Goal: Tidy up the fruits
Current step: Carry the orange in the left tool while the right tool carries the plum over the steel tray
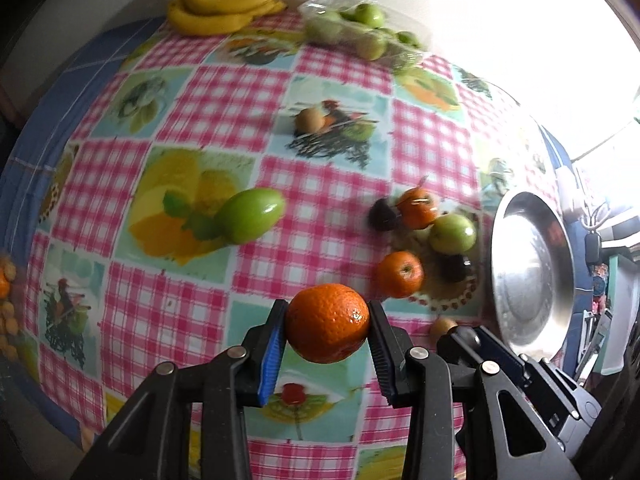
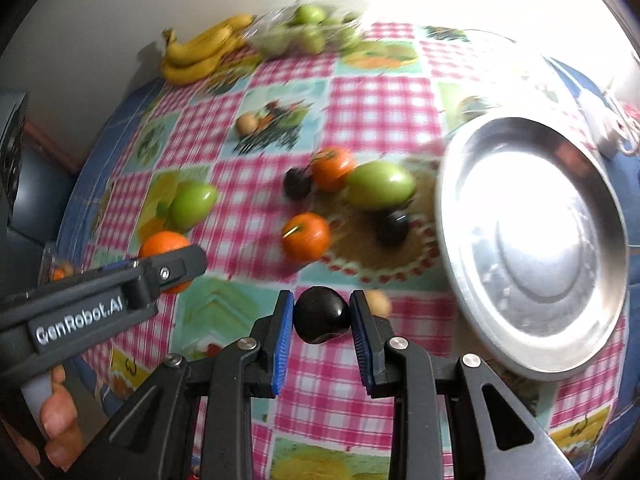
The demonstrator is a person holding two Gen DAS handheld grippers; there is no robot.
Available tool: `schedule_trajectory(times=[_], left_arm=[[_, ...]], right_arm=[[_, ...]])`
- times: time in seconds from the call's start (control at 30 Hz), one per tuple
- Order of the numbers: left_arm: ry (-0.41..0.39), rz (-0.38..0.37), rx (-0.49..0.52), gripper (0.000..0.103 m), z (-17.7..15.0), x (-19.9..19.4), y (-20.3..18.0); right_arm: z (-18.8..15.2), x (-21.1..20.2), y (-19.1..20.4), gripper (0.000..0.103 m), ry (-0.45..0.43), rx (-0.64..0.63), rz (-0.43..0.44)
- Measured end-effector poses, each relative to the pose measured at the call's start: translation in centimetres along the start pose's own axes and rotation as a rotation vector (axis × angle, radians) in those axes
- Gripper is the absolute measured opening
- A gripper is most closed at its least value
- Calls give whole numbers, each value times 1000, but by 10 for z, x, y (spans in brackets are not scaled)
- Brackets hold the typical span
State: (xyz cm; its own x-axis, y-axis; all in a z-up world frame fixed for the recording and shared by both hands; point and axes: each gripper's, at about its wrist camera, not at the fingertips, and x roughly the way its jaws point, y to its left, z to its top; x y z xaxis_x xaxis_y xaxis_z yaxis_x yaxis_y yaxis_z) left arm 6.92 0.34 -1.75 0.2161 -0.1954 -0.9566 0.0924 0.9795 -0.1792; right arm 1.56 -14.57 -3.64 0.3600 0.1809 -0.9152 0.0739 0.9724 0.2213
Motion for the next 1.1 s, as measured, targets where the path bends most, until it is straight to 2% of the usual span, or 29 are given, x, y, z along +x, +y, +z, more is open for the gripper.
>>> schedule_trajectory(times=[0.6, 0.93, 1.1], left_arm=[[-31, -36, 186, 42, 9, 18, -126], [-24, -60, 268, 42, 10, 40, -175], [-12, -62, 283, 42, 14, 54, -191]], right_arm=[[12, -38, -106, 30, -89, 284, -179], [15, -44, -155, 30, -113, 408, -252], [15, -42, -176, 30, -115, 459, -259]])
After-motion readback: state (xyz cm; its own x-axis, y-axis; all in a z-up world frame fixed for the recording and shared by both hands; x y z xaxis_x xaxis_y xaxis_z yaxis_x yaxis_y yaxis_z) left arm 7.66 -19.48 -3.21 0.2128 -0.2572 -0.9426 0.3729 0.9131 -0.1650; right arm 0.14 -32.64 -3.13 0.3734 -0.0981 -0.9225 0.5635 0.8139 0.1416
